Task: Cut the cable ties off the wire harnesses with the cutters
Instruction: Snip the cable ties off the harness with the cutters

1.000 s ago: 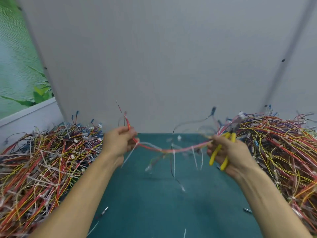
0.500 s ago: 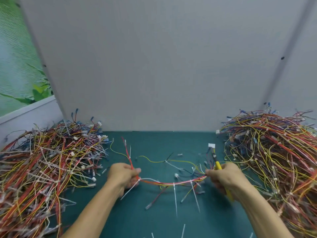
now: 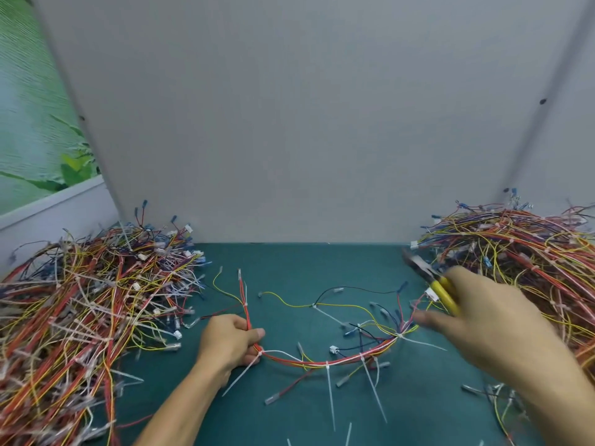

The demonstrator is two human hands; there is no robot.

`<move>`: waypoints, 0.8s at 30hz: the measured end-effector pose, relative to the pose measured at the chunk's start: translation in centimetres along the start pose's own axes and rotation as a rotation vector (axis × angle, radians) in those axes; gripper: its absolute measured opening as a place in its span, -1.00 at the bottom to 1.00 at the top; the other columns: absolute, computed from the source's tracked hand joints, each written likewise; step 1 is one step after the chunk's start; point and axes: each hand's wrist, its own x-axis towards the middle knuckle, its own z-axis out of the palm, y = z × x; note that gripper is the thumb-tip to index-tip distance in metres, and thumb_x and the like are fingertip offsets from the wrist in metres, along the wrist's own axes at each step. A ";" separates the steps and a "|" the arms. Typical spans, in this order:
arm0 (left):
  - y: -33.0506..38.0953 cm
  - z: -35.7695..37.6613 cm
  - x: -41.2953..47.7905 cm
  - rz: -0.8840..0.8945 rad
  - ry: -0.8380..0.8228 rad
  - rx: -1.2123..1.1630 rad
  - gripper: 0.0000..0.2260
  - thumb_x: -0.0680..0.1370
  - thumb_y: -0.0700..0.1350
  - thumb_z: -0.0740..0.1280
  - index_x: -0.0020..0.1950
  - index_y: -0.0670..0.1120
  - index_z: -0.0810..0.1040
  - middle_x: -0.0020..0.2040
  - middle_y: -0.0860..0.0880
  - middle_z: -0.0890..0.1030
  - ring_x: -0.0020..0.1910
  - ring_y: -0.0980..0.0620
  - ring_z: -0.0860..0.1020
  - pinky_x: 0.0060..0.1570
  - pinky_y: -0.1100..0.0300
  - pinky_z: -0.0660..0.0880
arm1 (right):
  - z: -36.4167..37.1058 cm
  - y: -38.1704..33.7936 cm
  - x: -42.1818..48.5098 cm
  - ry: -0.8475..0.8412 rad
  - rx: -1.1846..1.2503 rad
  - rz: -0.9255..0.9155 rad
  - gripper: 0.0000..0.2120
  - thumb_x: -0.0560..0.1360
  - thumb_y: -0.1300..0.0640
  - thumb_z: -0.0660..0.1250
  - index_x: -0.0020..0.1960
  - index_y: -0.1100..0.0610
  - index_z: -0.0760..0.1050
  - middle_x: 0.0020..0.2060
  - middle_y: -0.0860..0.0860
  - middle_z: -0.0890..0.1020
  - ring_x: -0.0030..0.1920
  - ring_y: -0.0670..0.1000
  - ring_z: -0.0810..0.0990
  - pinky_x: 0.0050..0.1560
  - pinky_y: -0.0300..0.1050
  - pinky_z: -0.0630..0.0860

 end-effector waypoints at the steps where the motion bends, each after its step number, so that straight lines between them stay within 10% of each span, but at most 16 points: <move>1: 0.0 0.0 0.0 0.001 0.000 0.002 -0.88 0.44 -0.33 0.45 -0.23 -0.29 0.53 -0.50 -0.14 0.57 -0.52 -0.07 0.54 -0.43 0.10 0.59 | 0.4 -1.7 0.1 0.088 0.099 -0.090 -0.58 0.32 -0.23 0.45 -0.22 0.00 0.29 -0.28 -0.12 0.45 -0.23 0.08 0.49 -0.32 -0.06 0.35; 7: -0.1 -0.2 -0.1 0.005 -0.002 -0.008 -0.90 0.44 -0.32 0.45 -0.18 -0.30 0.54 -0.47 -0.16 0.58 -0.53 -0.06 0.53 -0.45 0.12 0.58 | 8.5 -10.1 3.3 0.046 0.033 -0.391 -0.71 0.50 0.00 0.32 0.17 0.06 0.41 0.28 -0.02 0.36 0.10 0.15 0.53 -0.13 -0.05 0.33; 14: -0.2 -0.3 -0.1 0.003 -0.023 -0.009 -0.90 0.45 -0.32 0.44 -0.17 -0.31 0.54 -0.46 -0.17 0.59 -0.55 -0.03 0.53 -0.46 0.13 0.57 | 12.0 -10.6 6.1 -0.076 -0.134 -0.461 -0.86 0.47 0.15 0.30 0.01 0.06 0.41 -0.04 0.07 0.60 0.00 0.19 0.57 -0.22 -0.08 0.29; 21: -0.3 -0.3 -0.1 -0.004 -0.023 -0.035 -0.91 0.45 -0.32 0.43 -0.18 -0.29 0.54 -0.43 -0.17 0.58 -0.52 -0.02 0.55 -0.48 0.15 0.56 | 9.1 -9.1 11.3 -0.105 0.973 -0.164 -0.90 0.44 0.13 0.45 -0.17 0.05 0.52 -0.31 0.00 0.58 -0.30 -0.02 0.48 -0.31 -0.17 0.39; 24: -0.3 -0.3 -0.2 0.001 -0.026 -0.040 -0.89 0.51 -0.28 0.38 -0.16 -0.33 0.56 -0.39 -0.17 0.57 -0.53 0.00 0.53 -0.49 0.17 0.53 | 11.8 -7.9 12.8 -0.160 0.615 0.049 -0.91 0.46 0.14 0.38 -0.10 0.14 0.50 -0.19 0.09 0.59 -0.12 0.15 0.55 -0.22 -0.13 0.39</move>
